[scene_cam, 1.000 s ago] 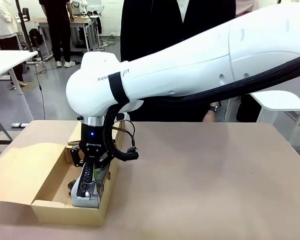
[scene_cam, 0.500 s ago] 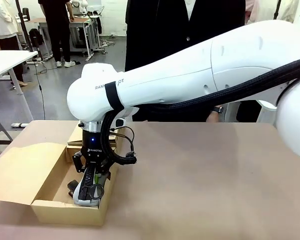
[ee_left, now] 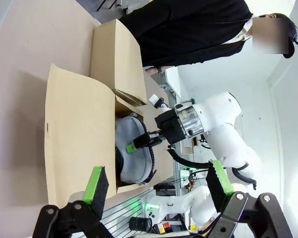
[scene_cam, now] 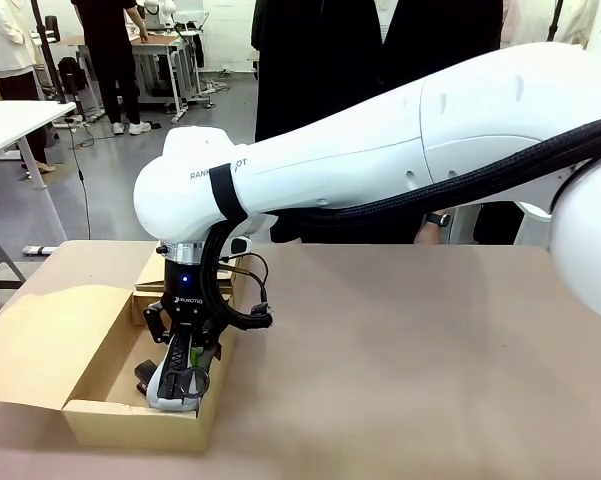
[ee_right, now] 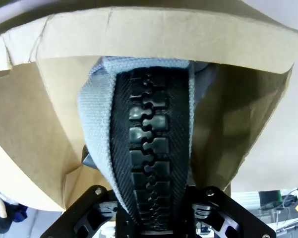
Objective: Place items inside the box.
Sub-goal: Pick up a Pencil pouch or Stapler and place it inside the Mailer Box closest to the robot.
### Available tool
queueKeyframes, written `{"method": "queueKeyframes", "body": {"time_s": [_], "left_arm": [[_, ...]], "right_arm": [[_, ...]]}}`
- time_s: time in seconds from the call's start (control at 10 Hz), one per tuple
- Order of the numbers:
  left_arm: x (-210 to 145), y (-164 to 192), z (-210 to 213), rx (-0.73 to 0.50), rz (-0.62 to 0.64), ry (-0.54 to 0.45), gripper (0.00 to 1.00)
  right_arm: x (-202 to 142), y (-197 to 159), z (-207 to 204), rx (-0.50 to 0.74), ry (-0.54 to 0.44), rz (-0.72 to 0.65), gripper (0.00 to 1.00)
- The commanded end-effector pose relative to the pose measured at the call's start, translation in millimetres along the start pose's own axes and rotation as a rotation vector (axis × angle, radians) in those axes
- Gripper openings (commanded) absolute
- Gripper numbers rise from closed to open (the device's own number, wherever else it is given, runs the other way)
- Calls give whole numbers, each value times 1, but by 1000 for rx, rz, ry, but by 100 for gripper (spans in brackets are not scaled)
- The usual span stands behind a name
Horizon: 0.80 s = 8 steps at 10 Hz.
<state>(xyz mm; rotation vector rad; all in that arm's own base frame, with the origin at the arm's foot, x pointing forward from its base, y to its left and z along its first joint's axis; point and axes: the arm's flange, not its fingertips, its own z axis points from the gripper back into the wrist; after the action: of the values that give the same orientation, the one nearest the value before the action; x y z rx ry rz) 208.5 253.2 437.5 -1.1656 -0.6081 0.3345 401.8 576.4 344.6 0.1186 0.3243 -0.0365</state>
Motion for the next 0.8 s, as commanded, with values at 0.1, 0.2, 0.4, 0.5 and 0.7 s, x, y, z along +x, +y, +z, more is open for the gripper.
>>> {"method": "queueKeyframes", "body": {"time_s": [0.1, 0.2, 0.4, 0.5, 0.7], "left_arm": [[1, -1, 0, -20, -17, -13, 100], [1, -1, 0, -20, -17, -13, 100], [1, -1, 0, -20, -17, -13, 100], [1, -1, 0, -20, -17, -13, 100], [1, -1, 0, -20, -17, -13, 100]], "right_arm": [[-4, -2, 2, 26, -11, -15, 100], [-5, -3, 3, 27, -12, -19, 100], [-9, -7, 9, 38, -13, -7, 100], [-12, -6, 12, 43, -18, 6, 100], [-19, -11, 14, 58, -30, -1, 100]]}}
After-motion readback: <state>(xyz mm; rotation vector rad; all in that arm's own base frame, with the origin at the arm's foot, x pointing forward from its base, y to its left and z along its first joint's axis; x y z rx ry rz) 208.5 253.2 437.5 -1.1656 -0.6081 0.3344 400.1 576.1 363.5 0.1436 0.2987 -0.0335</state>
